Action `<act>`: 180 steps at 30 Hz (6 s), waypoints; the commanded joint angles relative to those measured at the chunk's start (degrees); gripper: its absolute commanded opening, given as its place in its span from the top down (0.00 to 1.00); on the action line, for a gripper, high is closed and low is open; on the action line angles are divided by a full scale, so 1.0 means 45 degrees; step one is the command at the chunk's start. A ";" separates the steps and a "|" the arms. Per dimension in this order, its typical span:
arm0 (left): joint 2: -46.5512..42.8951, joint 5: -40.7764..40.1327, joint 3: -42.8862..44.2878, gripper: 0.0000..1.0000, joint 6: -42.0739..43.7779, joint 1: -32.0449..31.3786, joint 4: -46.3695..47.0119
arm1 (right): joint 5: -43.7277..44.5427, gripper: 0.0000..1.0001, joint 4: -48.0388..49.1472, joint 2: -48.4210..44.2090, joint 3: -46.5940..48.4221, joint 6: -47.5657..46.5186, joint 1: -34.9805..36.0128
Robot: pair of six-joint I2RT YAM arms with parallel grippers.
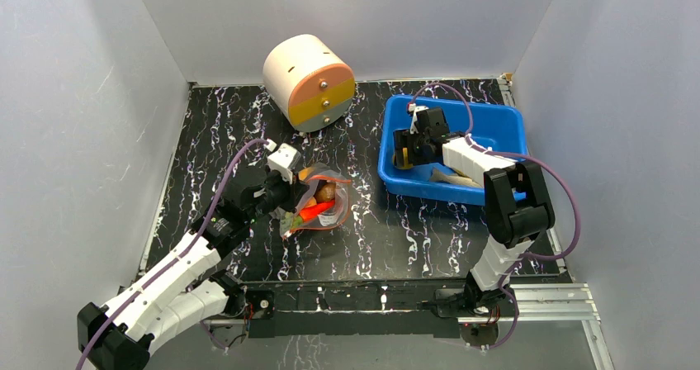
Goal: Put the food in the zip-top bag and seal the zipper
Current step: Pick up the fake fruit from the bin, then place the fake fruit at the corner of the board.
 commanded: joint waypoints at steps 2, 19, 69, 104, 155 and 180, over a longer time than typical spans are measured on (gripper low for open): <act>-0.0352 -0.0076 0.0000 1.00 0.0065 0.0018 0.0314 | 0.0199 0.28 0.1325 -0.0114 0.0421 -0.0434 0.0007; -0.0472 -0.0198 0.0006 1.00 0.0139 0.0014 0.0310 | 0.1053 0.39 0.1166 0.0263 0.1110 -0.0394 0.0035; 0.2733 0.0054 0.4152 1.00 -0.4540 0.0018 -0.0975 | -0.0638 0.44 0.3432 -0.6766 -0.2672 -0.0241 0.7320; 0.2452 0.0481 0.3375 1.00 -0.4619 0.0009 -0.0544 | -0.1989 0.43 0.1302 -0.8235 -0.2432 -0.1693 0.7380; 0.2051 0.1271 0.3133 1.00 -0.4482 0.0009 -0.0368 | -0.4659 0.52 0.3827 -0.7401 -0.3446 -0.6776 0.8571; 0.1338 0.0484 0.3095 0.82 -0.4000 0.0021 -0.0845 | -0.2819 1.00 0.5782 -0.6837 -0.3753 -0.6175 0.9235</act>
